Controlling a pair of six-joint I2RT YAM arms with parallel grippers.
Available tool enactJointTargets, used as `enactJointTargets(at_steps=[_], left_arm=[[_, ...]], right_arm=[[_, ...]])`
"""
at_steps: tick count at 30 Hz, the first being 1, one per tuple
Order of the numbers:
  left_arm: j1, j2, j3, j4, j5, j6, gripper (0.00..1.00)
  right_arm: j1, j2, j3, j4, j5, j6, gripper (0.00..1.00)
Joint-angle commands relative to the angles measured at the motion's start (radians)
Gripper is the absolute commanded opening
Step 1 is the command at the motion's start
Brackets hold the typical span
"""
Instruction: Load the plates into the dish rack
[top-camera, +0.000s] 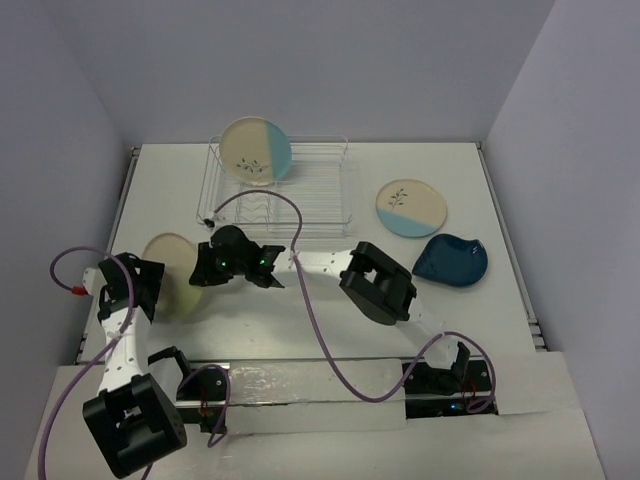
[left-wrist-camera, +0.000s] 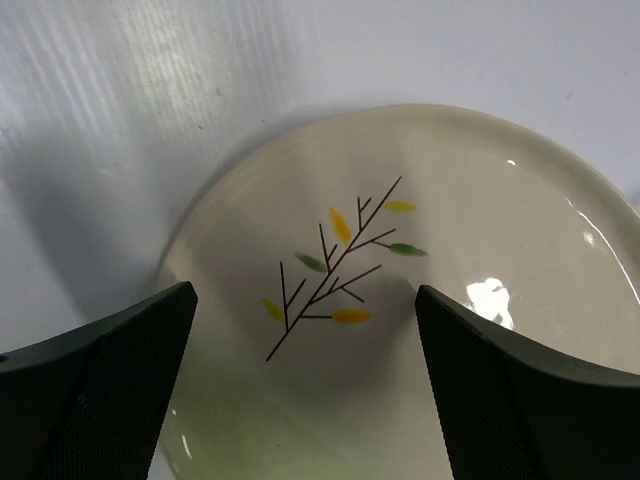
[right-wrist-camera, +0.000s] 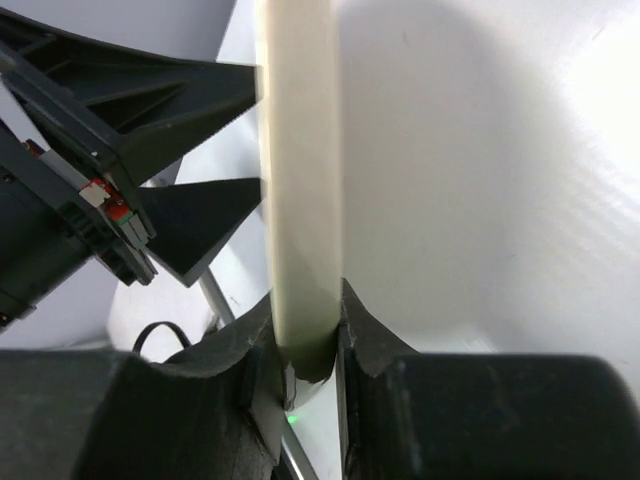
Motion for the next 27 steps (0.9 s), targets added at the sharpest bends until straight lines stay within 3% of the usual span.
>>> enactJointTargets(at_steps=[1,11,22,27], left_arm=[[-0.012,-0.016,0.095,-0.097,0.069,-0.004,0.99],[-0.011,-0.059,0.209,-0.177,0.06,-0.013,0.99],[-0.011,-0.096,0.303,-0.213,0.039,-0.032,0.99],[-0.011,-0.102,0.344,-0.224,0.027,-0.035,0.99]], right_arm=[[0.0,-0.175,-0.057,0.128,0.084,-0.149,0.0],[-0.048,-0.292,-0.2,0.363,-0.052,-0.169,0.0],[-0.111,-0.475,-0.407,0.487,-0.039,-0.19,0.0],[-0.152,-0.549,-0.447,0.499,-0.121,-0.236,0.0]])
